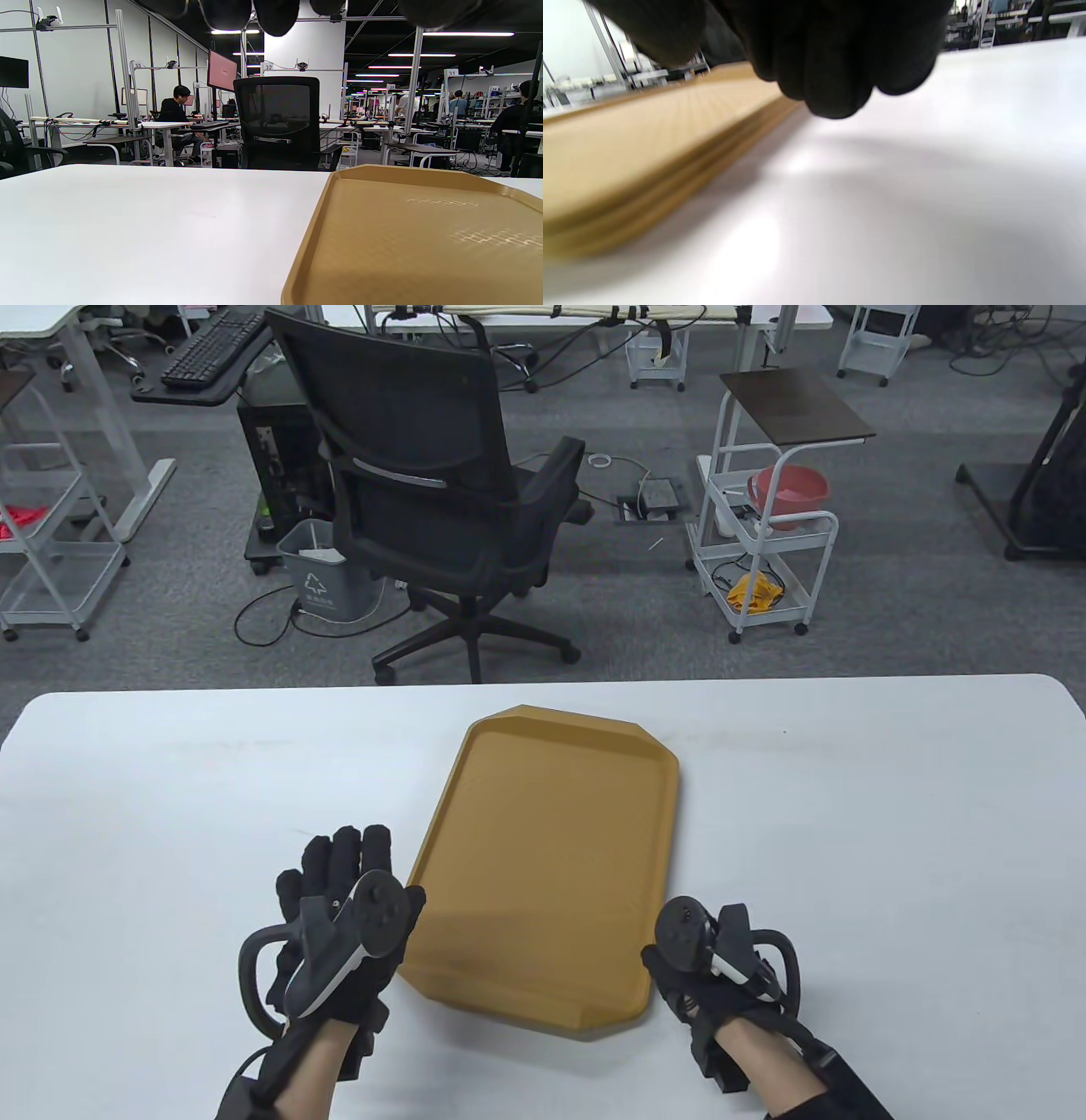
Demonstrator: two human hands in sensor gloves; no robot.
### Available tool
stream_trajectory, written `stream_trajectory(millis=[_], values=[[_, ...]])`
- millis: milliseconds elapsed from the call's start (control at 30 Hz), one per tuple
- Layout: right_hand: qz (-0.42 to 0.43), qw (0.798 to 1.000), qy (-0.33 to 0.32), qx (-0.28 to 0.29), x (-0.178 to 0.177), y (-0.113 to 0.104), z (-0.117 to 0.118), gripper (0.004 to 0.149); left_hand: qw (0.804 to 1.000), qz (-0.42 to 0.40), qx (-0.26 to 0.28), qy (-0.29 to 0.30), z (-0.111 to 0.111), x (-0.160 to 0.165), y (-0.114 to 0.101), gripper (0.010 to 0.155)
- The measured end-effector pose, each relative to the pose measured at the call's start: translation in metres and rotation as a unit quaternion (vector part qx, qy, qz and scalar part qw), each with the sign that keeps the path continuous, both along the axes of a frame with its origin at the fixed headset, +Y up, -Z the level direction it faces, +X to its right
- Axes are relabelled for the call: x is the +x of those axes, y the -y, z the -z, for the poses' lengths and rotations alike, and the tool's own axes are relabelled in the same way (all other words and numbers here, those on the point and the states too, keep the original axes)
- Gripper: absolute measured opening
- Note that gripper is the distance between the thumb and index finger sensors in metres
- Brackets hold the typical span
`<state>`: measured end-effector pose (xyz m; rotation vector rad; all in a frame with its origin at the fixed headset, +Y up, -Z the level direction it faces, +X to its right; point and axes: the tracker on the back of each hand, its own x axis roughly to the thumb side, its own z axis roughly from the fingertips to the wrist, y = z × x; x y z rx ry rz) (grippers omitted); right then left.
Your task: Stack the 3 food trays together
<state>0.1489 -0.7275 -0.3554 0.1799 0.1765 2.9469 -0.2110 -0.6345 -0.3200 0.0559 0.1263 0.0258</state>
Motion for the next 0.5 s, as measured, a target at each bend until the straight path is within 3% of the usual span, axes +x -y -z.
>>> stream_trajectory(millis=[233, 500], values=[[0.071, 0.991, 0.000, 0.114, 0.022, -0.052, -0.008, 0.069, 1.000, -0.001, 0.009, 0.005, 0.000, 0.000, 0.000, 0.077], [0.086, 0.979, -0.020, 0.186, 0.034, -0.087, -0.022, 0.077, 1.000, -0.003, 0.028, 0.011, -0.001, -0.001, 0.001, 0.078]])
